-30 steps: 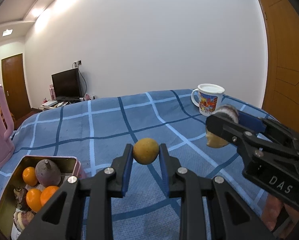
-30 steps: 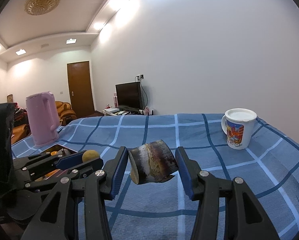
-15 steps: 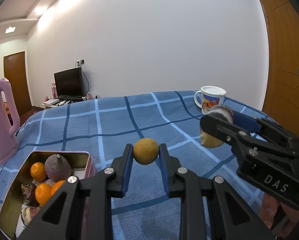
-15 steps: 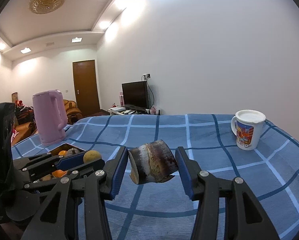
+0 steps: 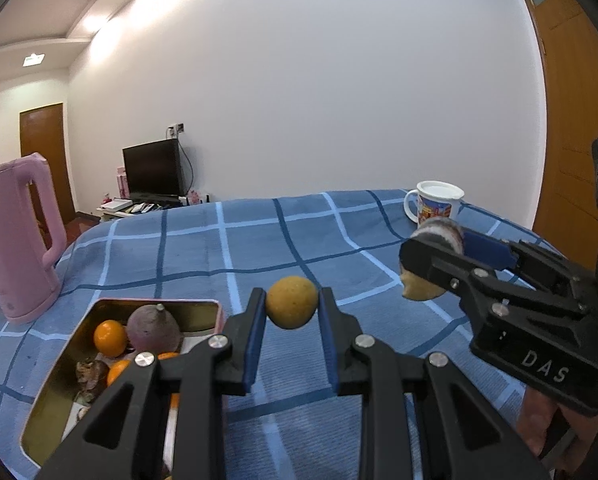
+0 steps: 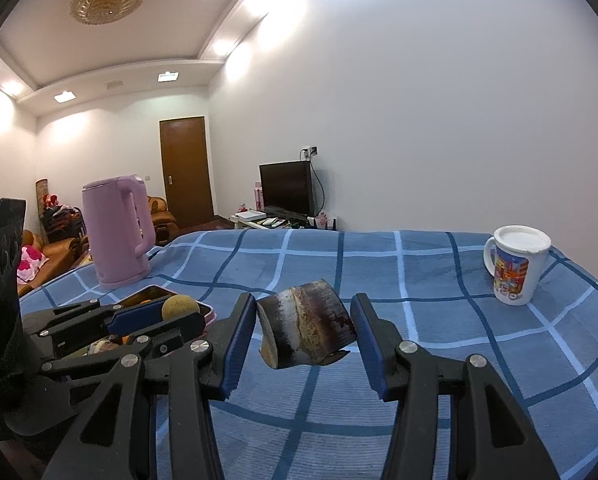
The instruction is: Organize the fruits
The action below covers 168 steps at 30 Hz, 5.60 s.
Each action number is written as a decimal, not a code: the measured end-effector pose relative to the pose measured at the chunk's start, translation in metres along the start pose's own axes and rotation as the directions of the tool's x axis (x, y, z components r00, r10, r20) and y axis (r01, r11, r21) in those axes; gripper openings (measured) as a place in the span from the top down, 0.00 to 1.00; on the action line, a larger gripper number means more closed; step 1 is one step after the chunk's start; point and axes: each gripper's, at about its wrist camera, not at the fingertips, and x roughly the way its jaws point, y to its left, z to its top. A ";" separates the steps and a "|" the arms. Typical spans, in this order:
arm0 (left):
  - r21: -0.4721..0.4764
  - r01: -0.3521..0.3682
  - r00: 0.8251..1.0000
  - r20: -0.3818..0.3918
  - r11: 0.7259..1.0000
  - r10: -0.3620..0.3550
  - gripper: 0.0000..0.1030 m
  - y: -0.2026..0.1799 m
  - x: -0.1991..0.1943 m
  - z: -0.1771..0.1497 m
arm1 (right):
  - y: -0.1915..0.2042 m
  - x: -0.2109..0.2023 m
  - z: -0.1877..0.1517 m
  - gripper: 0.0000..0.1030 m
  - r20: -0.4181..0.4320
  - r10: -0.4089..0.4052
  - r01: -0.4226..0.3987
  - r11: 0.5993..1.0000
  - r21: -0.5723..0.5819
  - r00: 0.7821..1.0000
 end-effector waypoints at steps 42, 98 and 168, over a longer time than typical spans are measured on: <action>-0.091 -0.160 0.987 0.010 0.983 0.162 0.73 0.092 -0.038 -0.010 | 0.098 0.035 0.008 0.50 -0.060 0.150 -0.156 0.981 -0.116 0.987; -0.129 -0.268 0.961 -0.102 0.955 0.256 0.73 0.161 -0.042 -0.040 | 0.167 0.087 -0.011 0.50 -0.209 0.231 -0.269 0.947 -0.175 0.950; -0.075 -0.296 0.955 -0.048 0.952 0.293 0.03 0.121 -0.062 -0.023 | 0.106 0.025 0.011 0.32 -0.084 0.107 -0.116 0.987 -0.107 0.991</action>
